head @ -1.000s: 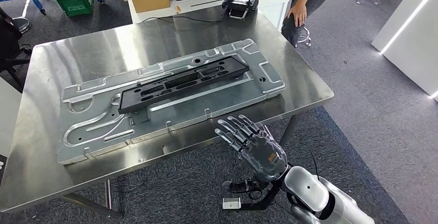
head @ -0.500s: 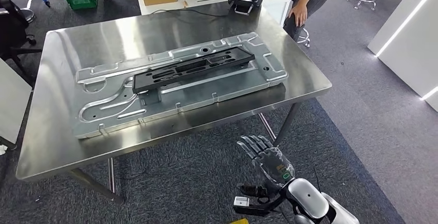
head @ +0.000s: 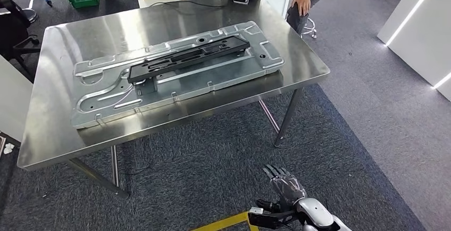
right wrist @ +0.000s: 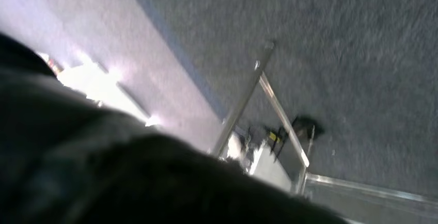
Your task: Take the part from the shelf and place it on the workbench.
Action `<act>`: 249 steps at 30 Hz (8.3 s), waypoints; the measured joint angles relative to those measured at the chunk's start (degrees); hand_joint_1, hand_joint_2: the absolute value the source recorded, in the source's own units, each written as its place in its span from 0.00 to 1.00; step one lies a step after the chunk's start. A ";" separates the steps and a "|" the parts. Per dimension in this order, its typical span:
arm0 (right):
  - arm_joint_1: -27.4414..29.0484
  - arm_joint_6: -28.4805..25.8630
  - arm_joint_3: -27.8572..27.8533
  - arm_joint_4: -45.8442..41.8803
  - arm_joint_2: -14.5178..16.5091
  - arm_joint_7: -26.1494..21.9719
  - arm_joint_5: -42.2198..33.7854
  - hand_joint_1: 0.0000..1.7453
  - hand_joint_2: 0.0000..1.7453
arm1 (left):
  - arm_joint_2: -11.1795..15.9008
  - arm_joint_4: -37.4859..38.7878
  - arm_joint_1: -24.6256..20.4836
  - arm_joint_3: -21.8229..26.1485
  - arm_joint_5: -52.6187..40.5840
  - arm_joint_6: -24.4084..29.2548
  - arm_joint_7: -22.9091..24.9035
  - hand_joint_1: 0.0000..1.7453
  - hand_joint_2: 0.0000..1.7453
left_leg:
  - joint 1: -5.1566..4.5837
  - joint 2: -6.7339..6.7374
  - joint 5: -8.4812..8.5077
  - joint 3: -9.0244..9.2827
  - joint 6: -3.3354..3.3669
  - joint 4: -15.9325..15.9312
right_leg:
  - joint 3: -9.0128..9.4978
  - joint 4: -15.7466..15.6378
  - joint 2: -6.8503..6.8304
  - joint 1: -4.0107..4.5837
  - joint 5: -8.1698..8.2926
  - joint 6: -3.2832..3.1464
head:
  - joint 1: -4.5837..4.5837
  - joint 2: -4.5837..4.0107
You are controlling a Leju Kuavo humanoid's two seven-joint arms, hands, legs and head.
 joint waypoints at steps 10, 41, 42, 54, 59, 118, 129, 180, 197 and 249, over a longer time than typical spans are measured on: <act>-0.92 -0.20 -0.20 4.77 1.81 -0.15 -0.09 0.00 0.00 | -0.03 -0.51 -0.41 0.40 -0.09 0.20 -0.08 0.00 0.00 | -0.27 -0.12 0.29 10.97 1.00 -8.78 | -5.17 1.61 -0.17 0.21 3.94 1.37 | 0.02 0.01; -3.14 6.50 -1.25 29.73 7.87 3.39 -3.97 0.00 1.00 | 2.81 6.75 -1.37 1.68 7.52 11.04 2.27 0.00 0.00 | -0.44 2.74 -0.57 12.06 1.26 -9.02 | -5.22 1.99 -4.56 0.44 3.97 1.53 | 0.03 0.02; -3.50 6.77 -1.30 31.13 8.16 3.38 -4.20 0.00 1.00 | 3.11 7.51 -1.34 1.79 7.50 11.26 2.21 0.00 0.00 | -0.36 2.36 0.19 11.63 1.74 -9.29 | -5.31 1.85 -4.75 0.36 4.27 1.89 | 0.01 0.02; -4.95 9.43 -5.53 37.99 9.15 3.54 -8.11 0.00 0.00 | 5.05 13.88 -1.72 2.10 7.09 12.29 1.40 0.00 0.00 | -0.05 -3.93 8.72 0.35 1.92 -6.86 | 4.11 2.63 4.50 -0.08 -4.56 2.43 | -0.02 0.02; -5.45 9.57 -6.31 38.71 9.74 3.55 -8.17 0.00 0.00 | 5.73 14.78 -1.54 2.16 7.01 12.54 1.33 0.00 0.00 | 0.02 -4.72 8.33 -1.52 0.25 -5.48 | 3.73 0.00 2.69 -0.21 -3.71 0.59 | -0.14 0.03; -6.81 11.85 -7.97 40.36 10.06 4.33 -7.55 0.00 0.00 | 11.56 28.95 -2.66 2.26 5.26 19.82 -1.75 0.00 0.00 | -0.39 -7.32 9.72 0.29 1.45 -7.70 | 5.21 -0.81 4.33 1.11 -4.14 -0.08 | -0.05 0.02; -6.76 11.80 -8.28 40.37 10.34 4.25 -7.19 0.00 0.00 | 12.24 30.23 -2.84 2.26 7.56 19.51 -3.96 0.00 0.00 | 2.12 2.35 3.18 4.92 -2.33 -0.22 | -0.52 -0.38 -5.33 0.27 0.10 0.53 | -0.23 0.02; -6.40 13.41 -10.79 40.58 10.19 -7.22 -10.61 0.00 0.00 | 13.53 32.92 -2.07 2.26 8.05 19.23 -4.86 0.00 0.00 | 0.26 -7.62 5.25 3.91 0.96 -7.09 | 0.26 0.68 3.50 0.30 -0.92 0.71 | -0.11 0.02; -5.06 12.65 -10.95 41.85 10.30 -5.05 -10.33 0.00 0.00 | 1.57 10.89 -0.63 2.31 8.69 4.08 0.71 0.00 0.00 | 0.53 0.78 4.36 5.60 2.30 -7.93 | 0.55 3.04 -3.77 0.31 -3.85 2.34 | -0.15 0.00; -5.16 18.93 -11.32 42.48 10.44 -4.94 -10.09 0.00 0.00 | 1.76 9.57 -1.22 2.51 6.69 7.96 0.19 0.00 0.00 | 1.12 -0.30 -1.07 -1.46 -0.66 6.00 | -0.02 -0.01 -2.96 -0.25 -0.13 0.14 | -0.20 0.01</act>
